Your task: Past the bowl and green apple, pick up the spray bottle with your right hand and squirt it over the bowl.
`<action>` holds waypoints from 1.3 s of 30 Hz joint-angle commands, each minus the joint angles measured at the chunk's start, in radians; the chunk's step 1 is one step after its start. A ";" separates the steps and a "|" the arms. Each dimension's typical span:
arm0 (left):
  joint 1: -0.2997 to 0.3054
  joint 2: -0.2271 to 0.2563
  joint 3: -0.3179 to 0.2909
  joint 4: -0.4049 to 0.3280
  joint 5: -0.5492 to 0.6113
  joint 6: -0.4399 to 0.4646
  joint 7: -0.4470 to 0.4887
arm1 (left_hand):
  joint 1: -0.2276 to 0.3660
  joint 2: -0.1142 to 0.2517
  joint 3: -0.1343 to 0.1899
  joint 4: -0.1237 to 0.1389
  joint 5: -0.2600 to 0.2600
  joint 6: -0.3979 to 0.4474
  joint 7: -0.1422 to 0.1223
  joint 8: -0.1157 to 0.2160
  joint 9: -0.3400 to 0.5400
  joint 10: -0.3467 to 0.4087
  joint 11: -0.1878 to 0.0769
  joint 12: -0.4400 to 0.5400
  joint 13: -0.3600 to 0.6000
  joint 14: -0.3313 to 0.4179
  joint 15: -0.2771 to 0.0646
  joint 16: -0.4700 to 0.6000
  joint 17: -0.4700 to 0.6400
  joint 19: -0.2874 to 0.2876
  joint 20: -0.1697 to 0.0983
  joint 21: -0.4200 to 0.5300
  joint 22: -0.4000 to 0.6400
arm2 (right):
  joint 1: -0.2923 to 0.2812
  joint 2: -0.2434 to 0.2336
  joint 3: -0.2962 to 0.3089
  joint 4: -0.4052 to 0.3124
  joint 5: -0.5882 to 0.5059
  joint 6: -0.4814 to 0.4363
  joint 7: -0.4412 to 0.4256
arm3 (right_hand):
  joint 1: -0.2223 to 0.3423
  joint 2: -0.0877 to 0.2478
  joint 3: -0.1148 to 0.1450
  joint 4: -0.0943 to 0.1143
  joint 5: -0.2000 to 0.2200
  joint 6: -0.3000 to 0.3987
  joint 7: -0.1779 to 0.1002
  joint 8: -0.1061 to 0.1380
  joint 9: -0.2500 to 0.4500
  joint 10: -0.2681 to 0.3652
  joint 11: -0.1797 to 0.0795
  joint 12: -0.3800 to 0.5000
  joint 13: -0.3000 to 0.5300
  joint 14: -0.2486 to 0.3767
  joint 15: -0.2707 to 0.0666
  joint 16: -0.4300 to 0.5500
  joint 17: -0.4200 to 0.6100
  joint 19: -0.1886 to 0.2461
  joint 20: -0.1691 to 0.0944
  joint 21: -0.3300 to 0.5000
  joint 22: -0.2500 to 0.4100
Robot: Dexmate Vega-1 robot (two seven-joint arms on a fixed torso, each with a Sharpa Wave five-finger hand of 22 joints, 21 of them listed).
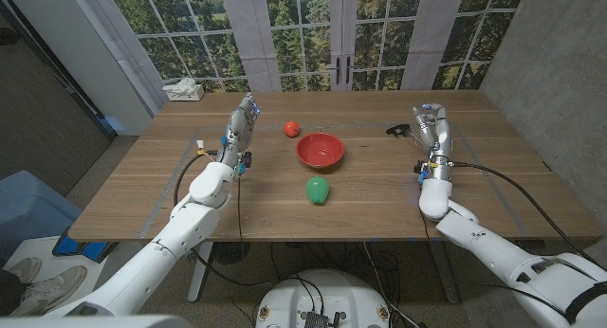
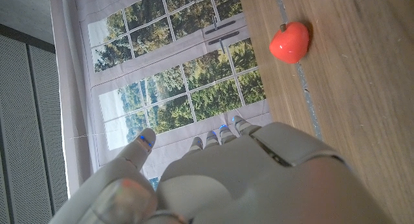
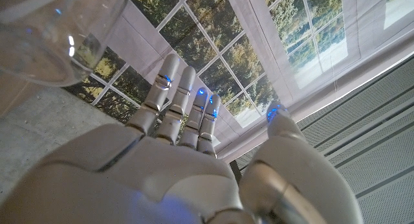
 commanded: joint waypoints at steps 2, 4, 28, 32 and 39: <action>0.014 0.004 -0.005 -0.005 -0.005 -0.011 -0.004 | 0.007 0.068 0.003 -0.008 0.001 -0.005 -0.005 0.003 0.005 -0.089 -0.004 0.003 0.003 -0.137 -0.030 -0.003 -0.001 0.006 -0.055 -0.002 0.004 | -0.122 -0.052 0.090 -0.261 0.196 -0.008 0.256 | -0.032 0.019 0.006 0.012 0.001 -0.010 -0.006 -0.044 -0.054 -0.002 0.020 -0.036 -0.026 -0.050 -0.077 -0.039 -0.031 -0.020 0.009 -0.035 0.003; 0.018 0.005 -0.007 -0.007 -0.007 -0.014 -0.006 | 0.007 0.068 0.002 -0.009 0.000 -0.006 -0.006 0.003 0.005 -0.089 -0.003 0.003 0.003 -0.137 -0.030 -0.003 -0.001 0.006 -0.055 -0.002 0.004 | -0.140 -0.058 0.104 -0.296 0.257 -0.012 0.323 | -0.040 0.026 0.012 0.011 0.003 -0.009 -0.004 -0.064 -0.077 -0.006 0.028 -0.049 -0.039 -0.060 -0.069 -0.053 -0.048 -0.041 -0.003 -0.054 0.003; 0.034 0.054 -0.036 0.012 -0.073 -0.030 -0.109 | 0.006 0.071 0.001 -0.010 0.000 -0.006 0.000 0.002 0.005 -0.088 -0.003 0.003 0.003 -0.137 -0.028 -0.003 0.000 0.006 -0.055 -0.002 0.004 | -0.293 -0.218 0.227 -0.657 0.881 -0.365 0.942 | -0.271 0.068 -0.028 0.050 0.002 -0.074 0.017 -0.420 -0.342 -0.189 0.064 -0.289 -0.285 -0.350 -0.001 -0.279 -0.269 -0.235 -0.133 -0.294 0.000; 0.021 0.060 -0.036 0.042 -0.102 -0.026 -0.156 | 0.006 0.072 0.001 -0.009 0.000 -0.007 0.001 0.001 0.005 -0.088 -0.003 0.003 0.003 -0.138 -0.028 -0.003 0.001 0.005 -0.055 -0.002 0.004 | -0.327 -0.204 0.248 -0.690 0.880 -0.361 0.909 | -0.305 0.059 -0.040 0.054 0.004 -0.063 0.008 -0.461 -0.342 -0.184 0.059 -0.310 -0.317 -0.365 -0.004 -0.305 -0.307 -0.294 -0.138 -0.350 -0.001; -0.014 0.056 -0.026 0.115 -0.152 -0.008 -0.235 | 0.005 0.075 0.002 -0.008 0.000 -0.008 0.002 0.001 0.005 -0.089 -0.004 0.003 0.003 -0.138 -0.029 -0.002 0.001 0.005 -0.056 -0.003 0.004 | -0.374 -0.173 0.266 -0.730 0.880 -0.365 0.857 | -0.314 0.047 -0.043 0.040 0.005 -0.032 0.006 -0.492 -0.341 -0.159 0.060 -0.321 -0.345 -0.373 -0.007 -0.331 -0.350 -0.356 -0.129 -0.410 -0.002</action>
